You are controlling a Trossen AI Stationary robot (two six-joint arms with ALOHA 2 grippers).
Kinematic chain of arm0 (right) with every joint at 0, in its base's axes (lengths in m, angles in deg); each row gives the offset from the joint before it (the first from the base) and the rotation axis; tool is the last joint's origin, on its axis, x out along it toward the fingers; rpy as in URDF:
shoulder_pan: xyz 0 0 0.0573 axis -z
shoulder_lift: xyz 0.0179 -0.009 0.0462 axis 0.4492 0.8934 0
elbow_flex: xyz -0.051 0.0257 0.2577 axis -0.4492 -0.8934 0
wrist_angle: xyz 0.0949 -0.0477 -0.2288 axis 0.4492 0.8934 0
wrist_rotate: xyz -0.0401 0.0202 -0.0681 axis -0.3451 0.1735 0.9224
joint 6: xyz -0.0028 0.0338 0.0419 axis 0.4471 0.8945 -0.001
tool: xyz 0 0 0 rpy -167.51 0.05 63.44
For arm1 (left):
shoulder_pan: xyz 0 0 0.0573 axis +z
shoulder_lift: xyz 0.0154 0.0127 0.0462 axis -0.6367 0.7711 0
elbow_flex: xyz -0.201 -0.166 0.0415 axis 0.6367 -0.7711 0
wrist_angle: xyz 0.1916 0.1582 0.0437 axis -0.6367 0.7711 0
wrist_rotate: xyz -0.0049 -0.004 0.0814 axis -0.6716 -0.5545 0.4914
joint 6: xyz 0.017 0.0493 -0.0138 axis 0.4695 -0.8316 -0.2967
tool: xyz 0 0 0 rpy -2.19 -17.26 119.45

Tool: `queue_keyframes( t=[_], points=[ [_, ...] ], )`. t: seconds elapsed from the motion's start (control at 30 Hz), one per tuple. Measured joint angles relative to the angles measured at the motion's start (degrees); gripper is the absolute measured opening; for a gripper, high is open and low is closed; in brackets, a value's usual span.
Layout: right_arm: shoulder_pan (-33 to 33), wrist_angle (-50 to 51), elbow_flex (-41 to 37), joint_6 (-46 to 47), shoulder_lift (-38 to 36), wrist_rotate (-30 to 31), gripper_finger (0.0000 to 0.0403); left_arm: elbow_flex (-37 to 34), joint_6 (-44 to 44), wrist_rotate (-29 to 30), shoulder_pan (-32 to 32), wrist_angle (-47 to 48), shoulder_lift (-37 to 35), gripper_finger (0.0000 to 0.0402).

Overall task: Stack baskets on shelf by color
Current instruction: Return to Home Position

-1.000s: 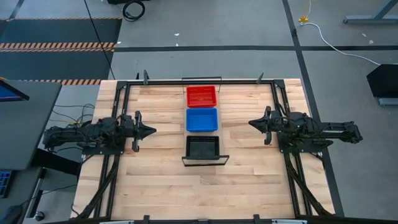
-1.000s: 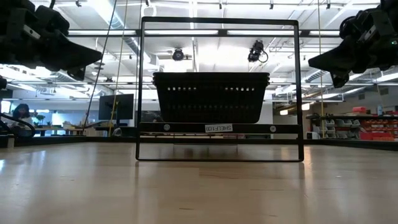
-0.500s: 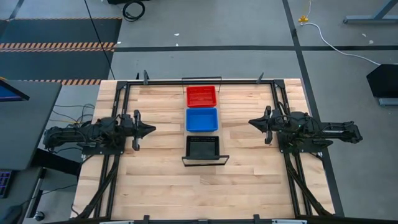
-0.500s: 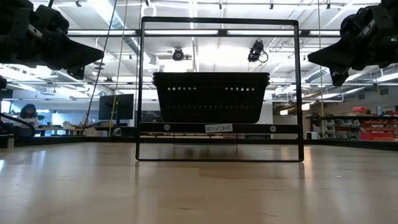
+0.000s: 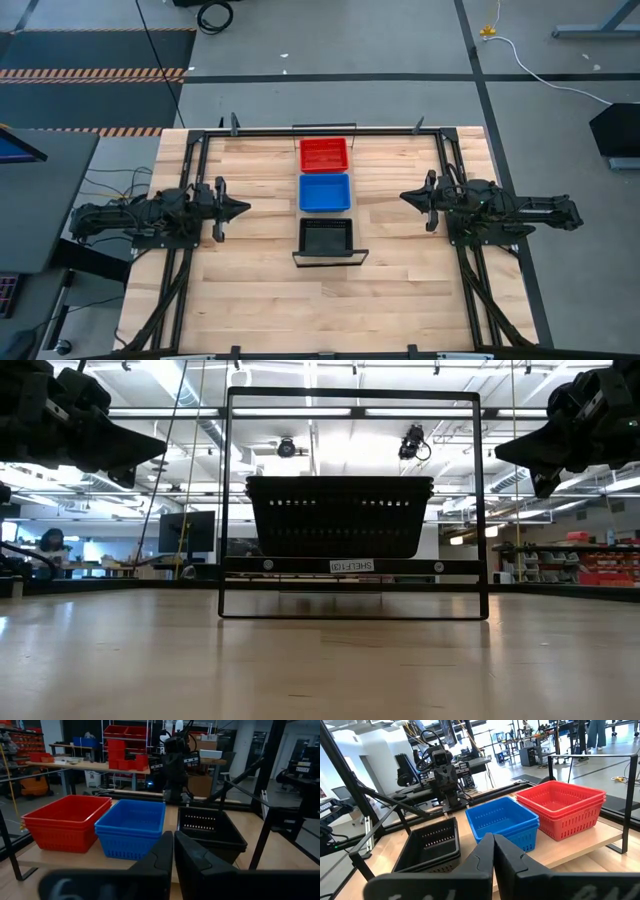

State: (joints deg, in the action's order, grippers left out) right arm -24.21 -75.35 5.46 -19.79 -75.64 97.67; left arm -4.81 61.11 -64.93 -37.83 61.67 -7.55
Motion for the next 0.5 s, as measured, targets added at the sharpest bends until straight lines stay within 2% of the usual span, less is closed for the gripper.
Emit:
queue_keyframes(
  t=[0.27, 0.5],
  points=[
    [0.0, 0.0, 0.0, 0.0, 0.0, 0.0, 0.001, 0.0, 0.0, 0.0, 0.0, -0.2, 0.0, 0.0032],
    [0.0, 0.0, 0.0, 0.0, 0.0, 0.0, 0.0011, 0.0, 0.0, -0.1, 0.0, -0.2, 0.0, 0.0021]
  ],
)
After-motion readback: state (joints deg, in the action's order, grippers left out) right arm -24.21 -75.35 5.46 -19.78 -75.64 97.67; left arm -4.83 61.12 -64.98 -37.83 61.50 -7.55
